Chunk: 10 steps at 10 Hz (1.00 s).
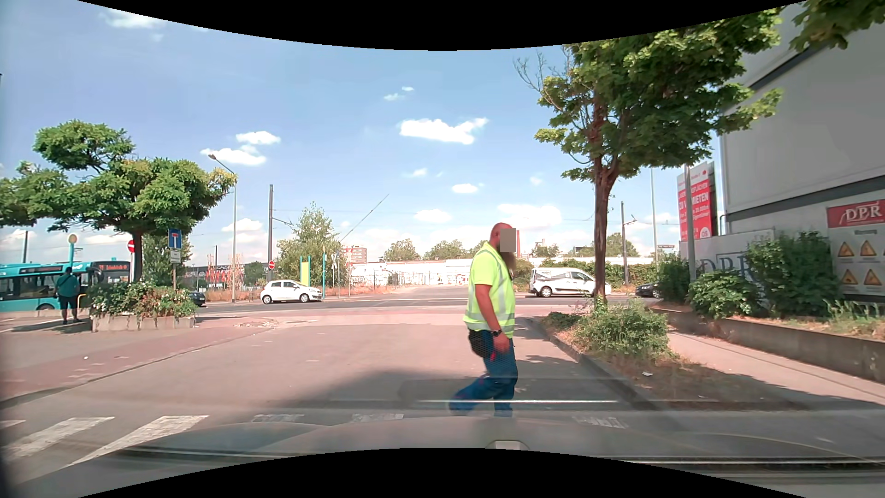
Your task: Follow the waypoints while adhering to traffic rules and regulations
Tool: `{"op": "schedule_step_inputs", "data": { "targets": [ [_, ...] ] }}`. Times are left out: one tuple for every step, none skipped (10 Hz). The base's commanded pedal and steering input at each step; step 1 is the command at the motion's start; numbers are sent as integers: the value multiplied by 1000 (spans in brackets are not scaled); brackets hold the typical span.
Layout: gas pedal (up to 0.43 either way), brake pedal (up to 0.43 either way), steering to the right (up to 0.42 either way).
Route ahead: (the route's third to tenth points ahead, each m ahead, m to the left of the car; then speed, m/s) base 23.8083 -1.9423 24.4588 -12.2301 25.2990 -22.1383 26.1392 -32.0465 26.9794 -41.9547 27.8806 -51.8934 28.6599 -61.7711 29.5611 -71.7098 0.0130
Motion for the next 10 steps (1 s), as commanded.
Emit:
{"op": "schedule_step_inputs", "data": {
  "targets": [
    [0,134,-16],
    [0,128,-16],
    [0,91,-17],
    [0,30,-16],
    [0,12,-17],
    [0,0,-17],
    [0,0,-18],
    [0,0,-18],
    [0,0,-19],
    [0,0,-19]
  ]
}}
